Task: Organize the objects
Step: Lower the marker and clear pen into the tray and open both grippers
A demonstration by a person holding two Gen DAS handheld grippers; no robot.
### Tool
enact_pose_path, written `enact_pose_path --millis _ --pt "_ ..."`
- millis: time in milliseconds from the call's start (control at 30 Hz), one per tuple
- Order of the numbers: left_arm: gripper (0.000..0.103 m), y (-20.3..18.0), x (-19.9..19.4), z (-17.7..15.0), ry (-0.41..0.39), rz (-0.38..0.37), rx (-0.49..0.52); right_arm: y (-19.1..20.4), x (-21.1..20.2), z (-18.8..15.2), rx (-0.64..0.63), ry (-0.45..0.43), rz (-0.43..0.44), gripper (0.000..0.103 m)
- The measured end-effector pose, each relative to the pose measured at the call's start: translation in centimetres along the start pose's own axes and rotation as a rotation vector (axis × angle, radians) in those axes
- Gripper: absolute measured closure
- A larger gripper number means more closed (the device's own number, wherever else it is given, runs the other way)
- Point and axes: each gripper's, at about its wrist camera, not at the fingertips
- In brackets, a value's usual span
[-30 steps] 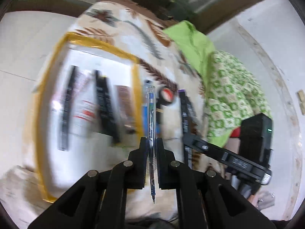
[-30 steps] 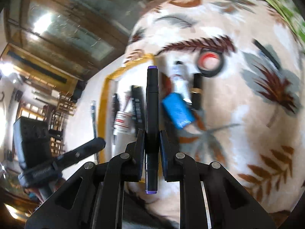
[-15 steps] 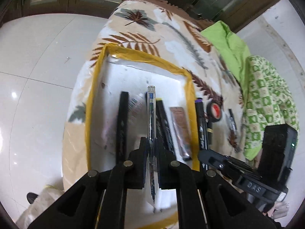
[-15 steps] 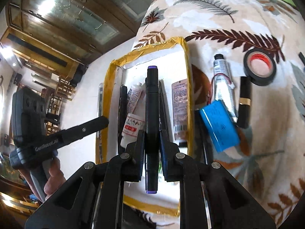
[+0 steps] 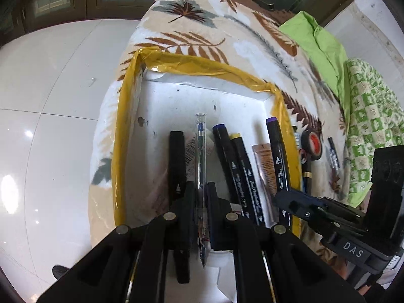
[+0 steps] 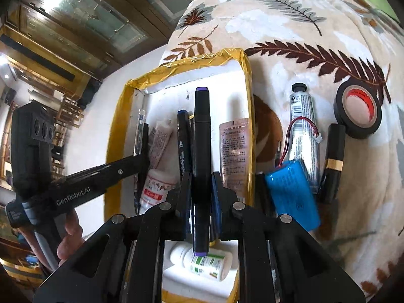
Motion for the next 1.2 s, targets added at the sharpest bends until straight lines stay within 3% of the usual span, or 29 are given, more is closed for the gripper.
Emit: enact_pose_path --millis 267,433,733,833,900,933,967,1000,1033,1067,1200 --pt "0.096 0.1 0.5 0.2 0.0 0.005 0.013 0.0 1.2 -0.3 -0.016 0.016 -0.034 0.088" --pt "0.095 0.3 0.2 -0.3 -0.045 -0.051 -0.012 0.1 1.9 -0.7 -0.026 0.032 -0.046 0.088" --pt "0.095 -0.1 -0.6 -0.7 -0.093 -0.083 -0.024 -0.1 1.8 -0.6 -0.009 0.043 -0.041 0.088" --pt "0.094 -0.3 -1.5 -0.8 -0.127 -0.128 -0.015 0.0 1.8 -0.7 0.0 0.043 -0.036 0.087" --pt "0.092 -0.6 -2.3 -1.0 -0.161 -0.178 -0.007 0.1 1.7 -0.7 -0.006 0.047 -0.013 0.081" --pt "0.083 -0.8 -2.7 -1.0 -0.178 -0.197 -0.005 0.2 1.6 -0.8 -0.012 0.046 0.0 0.077" --pt "0.064 -0.9 -3.2 -1.2 -0.206 -0.213 -0.007 0.3 1.3 -0.9 -0.017 0.039 0.009 0.065" --pt "0.053 -1.0 -3.6 -1.2 -0.229 -0.22 -0.012 0.5 1.0 -0.9 -0.021 0.032 0.023 0.059" --pt "0.034 -1.1 -4.1 -1.5 -0.263 -0.223 -0.019 0.6 0.8 -1.0 -0.026 0.026 0.024 0.057" --pt "0.029 -1.3 -4.5 -1.7 -0.282 -0.221 -0.022 0.8 0.3 -1.1 -0.035 0.014 0.022 0.056" --pt "0.029 -2.0 -5.9 -2.4 -0.318 -0.275 -0.046 0.6 -1.7 -1.4 -0.047 -0.009 0.076 0.056"
Point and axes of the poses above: each gripper's, at about its wrist camera, not at the fingertips, and x roughly the way its jaws point, y to its left, z to its top, and after that the axes turned 9 degrees about x, right-handed
